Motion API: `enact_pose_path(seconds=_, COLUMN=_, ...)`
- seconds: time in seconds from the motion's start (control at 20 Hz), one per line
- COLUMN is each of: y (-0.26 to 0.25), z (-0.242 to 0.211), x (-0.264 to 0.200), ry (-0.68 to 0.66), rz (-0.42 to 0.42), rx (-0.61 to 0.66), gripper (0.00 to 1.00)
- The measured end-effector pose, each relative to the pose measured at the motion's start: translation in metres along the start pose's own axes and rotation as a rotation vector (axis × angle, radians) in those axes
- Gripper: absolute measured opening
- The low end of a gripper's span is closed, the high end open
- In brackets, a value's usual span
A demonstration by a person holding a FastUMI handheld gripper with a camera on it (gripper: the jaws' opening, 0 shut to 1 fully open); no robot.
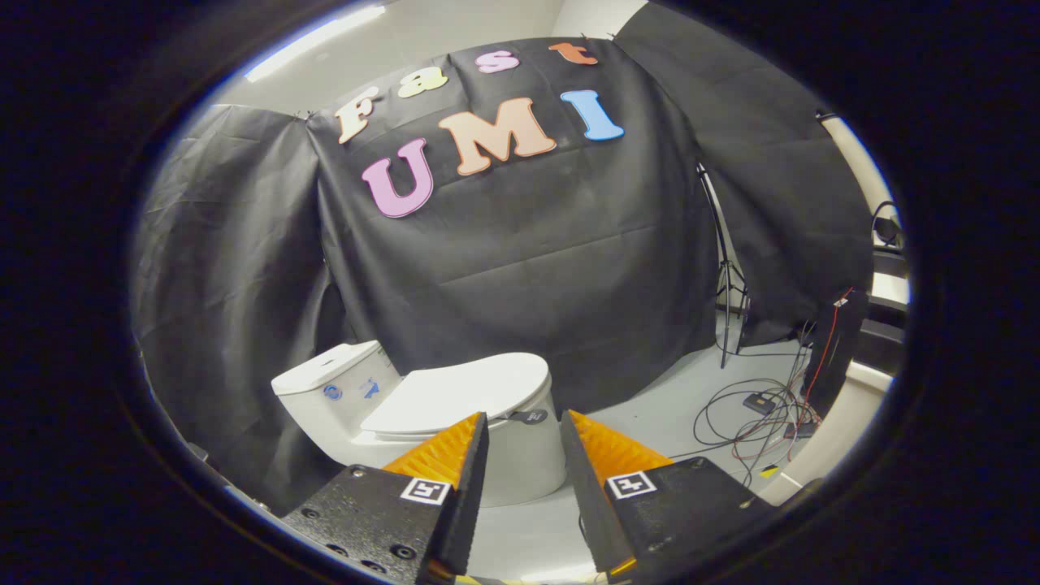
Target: Open the toilet lid.
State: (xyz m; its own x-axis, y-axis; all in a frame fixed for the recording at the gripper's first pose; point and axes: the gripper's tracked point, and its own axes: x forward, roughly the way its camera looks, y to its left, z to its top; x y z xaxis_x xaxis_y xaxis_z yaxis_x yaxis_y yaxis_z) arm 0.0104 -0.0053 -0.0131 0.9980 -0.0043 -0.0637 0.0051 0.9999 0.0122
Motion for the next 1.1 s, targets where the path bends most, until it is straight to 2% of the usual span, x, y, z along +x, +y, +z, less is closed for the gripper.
enact_pose_path(seconds=0.4, y=-0.004, z=-0.006, x=0.006, ry=0.037, rz=-0.009, rx=0.014, gripper=0.56)
enact_pose_path(seconds=0.65, y=-0.015, z=-0.015, x=0.021, ry=0.117, rz=-0.040, rx=0.086, gripper=0.56)
enact_pose_path(seconds=0.8, y=-0.037, z=-0.024, x=0.041, ry=0.180, rz=-0.121, rx=0.215, gripper=0.56)
enact_pose_path(seconds=1.0, y=-0.045, z=-0.013, x=0.094, ry=0.118, rz=-0.074, rx=0.414, gripper=0.56)
enact_pose_path(seconds=1.1, y=-0.049, z=-0.020, x=0.124, ry=0.132, rz=-0.067, rx=0.504, gripper=0.56)
